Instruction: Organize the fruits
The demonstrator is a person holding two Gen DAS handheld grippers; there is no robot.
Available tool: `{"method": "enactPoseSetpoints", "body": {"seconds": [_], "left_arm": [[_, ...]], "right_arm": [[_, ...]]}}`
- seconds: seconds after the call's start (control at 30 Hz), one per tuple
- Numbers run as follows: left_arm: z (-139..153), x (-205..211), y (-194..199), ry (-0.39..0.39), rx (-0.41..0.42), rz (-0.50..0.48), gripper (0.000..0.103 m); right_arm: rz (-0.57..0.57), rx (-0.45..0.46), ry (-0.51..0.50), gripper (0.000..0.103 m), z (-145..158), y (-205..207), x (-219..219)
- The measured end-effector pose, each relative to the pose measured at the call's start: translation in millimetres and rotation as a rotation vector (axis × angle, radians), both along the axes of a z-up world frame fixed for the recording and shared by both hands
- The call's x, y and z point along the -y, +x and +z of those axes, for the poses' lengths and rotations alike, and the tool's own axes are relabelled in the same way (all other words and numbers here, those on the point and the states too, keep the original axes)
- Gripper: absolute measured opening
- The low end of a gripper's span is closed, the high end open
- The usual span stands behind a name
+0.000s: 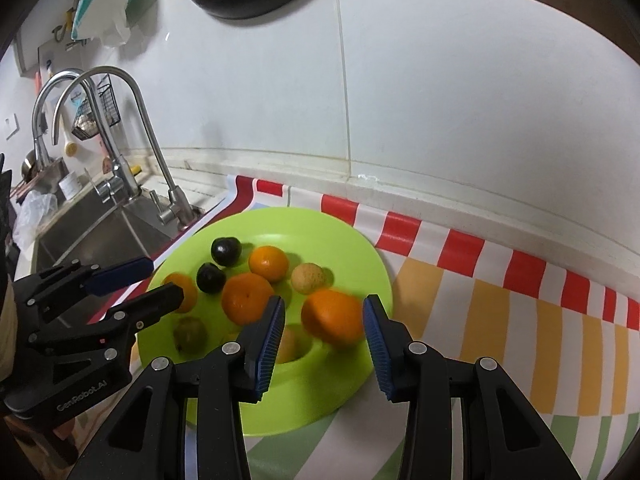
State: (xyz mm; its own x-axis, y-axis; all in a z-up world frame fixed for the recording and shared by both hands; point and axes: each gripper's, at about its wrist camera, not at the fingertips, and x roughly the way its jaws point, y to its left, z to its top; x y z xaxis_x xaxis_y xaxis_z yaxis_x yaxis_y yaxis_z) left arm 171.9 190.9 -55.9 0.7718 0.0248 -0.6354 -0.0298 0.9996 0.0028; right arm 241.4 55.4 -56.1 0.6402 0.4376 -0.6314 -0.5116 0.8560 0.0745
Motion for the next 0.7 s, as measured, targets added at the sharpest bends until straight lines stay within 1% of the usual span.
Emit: {"method": "enactPoseSetpoints", "body": {"seconds": [0.17,0.27,0.33,0.4,0.47,0.5,0.57,0.6,0.63,0.67,0.7], "left_arm": [[15.4,7.1,-13.4,0.011,0.030,0.000,0.045],[26.7,11.5,-23.9,0.011,0.047,0.000,0.046],[34.0,15.5,-32.7,0.007,0.062,-0.001,0.051],[41.6,20.8,-42.9,0.005,0.080,-0.006,0.053],[48.3,24.9,-51.6,0.008,0.093,-0.007,0.059],[51.4,26.9,-55.5,0.010,0.098,-0.004,0.063],[57.9,31.9,-65.3,0.016,0.118,-0.001,0.065],[61.5,34.8,-70.7,0.022,0.130,0.003,0.068],[63.9,37.2,-74.5,0.030,0.139,0.004,0.071],[66.5,39.9,-78.6,0.039,0.148,0.006,0.071],[69.0,42.4,-82.4,0.045,0.155,0.005,0.072]], "right_arm": [[-0.017,0.022,0.011,0.042,11.0,-9.8,9.5],[-0.032,0.037,0.018,0.042,20.8,-23.2,18.6],[-0.046,0.052,0.021,0.042,27.6,-32.5,24.6],[-0.060,0.073,0.023,0.043,34.8,-43.5,30.8],[-0.081,0.102,0.018,0.054,43.3,-58.2,38.8],[-0.092,0.114,0.017,0.054,47.1,-64.3,42.4],[-0.108,0.131,0.018,0.054,54.5,-76.4,49.7],[-0.122,0.138,0.018,0.055,58.0,-83.2,53.7],[-0.140,0.143,0.020,0.060,61.2,-90.4,58.7],[-0.158,0.153,0.025,0.063,64.2,-98.0,64.1],[-0.173,0.162,0.026,0.064,66.3,-104.3,68.4]]}}
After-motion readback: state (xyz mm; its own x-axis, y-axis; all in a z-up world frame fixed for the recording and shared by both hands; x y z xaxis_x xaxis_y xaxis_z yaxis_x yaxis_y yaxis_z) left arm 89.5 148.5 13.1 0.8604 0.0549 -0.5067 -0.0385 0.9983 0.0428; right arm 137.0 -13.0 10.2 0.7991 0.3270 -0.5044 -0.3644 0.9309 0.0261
